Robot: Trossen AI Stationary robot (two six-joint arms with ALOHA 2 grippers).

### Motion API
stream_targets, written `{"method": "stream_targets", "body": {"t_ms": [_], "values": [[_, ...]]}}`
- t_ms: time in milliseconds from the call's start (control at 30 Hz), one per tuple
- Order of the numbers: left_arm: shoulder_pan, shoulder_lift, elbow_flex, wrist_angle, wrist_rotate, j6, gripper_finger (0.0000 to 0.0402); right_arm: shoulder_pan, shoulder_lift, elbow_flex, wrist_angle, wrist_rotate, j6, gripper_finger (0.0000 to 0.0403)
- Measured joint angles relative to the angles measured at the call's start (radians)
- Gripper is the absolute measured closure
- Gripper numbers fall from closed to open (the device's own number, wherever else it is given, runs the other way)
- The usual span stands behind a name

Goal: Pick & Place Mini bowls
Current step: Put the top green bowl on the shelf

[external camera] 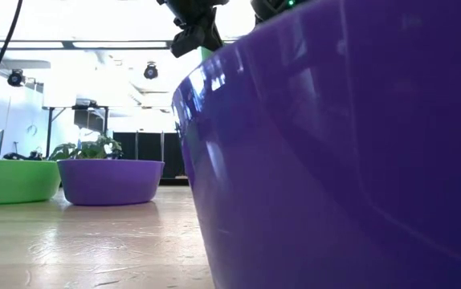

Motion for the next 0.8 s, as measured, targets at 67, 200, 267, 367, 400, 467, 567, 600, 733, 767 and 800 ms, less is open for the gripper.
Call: {"method": "stream_targets", "body": {"t_ms": [67,200,267,367,400,467,567,600,733,767,800], "values": [[0.000,0.000,0.000,0.013,-0.006,0.008,0.0401,0.000,0.000,0.000,0.000,0.000,0.032,0.0292],[0.000,0.000,0.000,0.031,-0.008,0.022,0.0401,-0.001,0.000,0.000,-0.002,-0.061,0.083,0.0298],[0.000,0.000,0.000,0.034,-0.015,0.024,0.0401,-0.001,0.000,0.000,-0.005,-0.077,0.086,0.0301],[0.000,0.000,0.000,0.036,-0.032,0.029,0.0401,-0.001,0.000,0.000,-0.004,-0.083,0.095,0.0304],[0.000,0.000,0.000,0.038,-0.034,0.029,0.0401,-0.003,0.000,0.000,-0.004,-0.085,0.102,0.0305],[-0.001,0.000,0.000,0.040,-0.035,0.029,0.0401,-0.004,0.000,0.000,-0.004,-0.088,0.105,0.0307],[-0.004,0.000,0.000,0.056,-0.036,0.029,0.0401,-0.006,0.000,0.000,-0.005,-0.094,0.086,0.0311],[-0.004,0.000,0.000,0.059,-0.036,0.030,0.0401,-0.007,0.000,0.000,-0.004,-0.094,0.087,0.0313],[-0.004,0.000,0.000,0.074,-0.035,0.030,0.0401,-0.008,0.000,0.000,-0.004,-0.094,0.070,0.0336],[-0.004,0.000,0.000,0.074,-0.033,0.030,0.0401,-0.008,0.000,0.000,-0.004,-0.094,0.062,0.0346],[-0.004,0.000,0.000,0.075,-0.032,0.030,0.0401,-0.008,0.000,0.000,-0.003,-0.094,0.058,0.0358]]}}
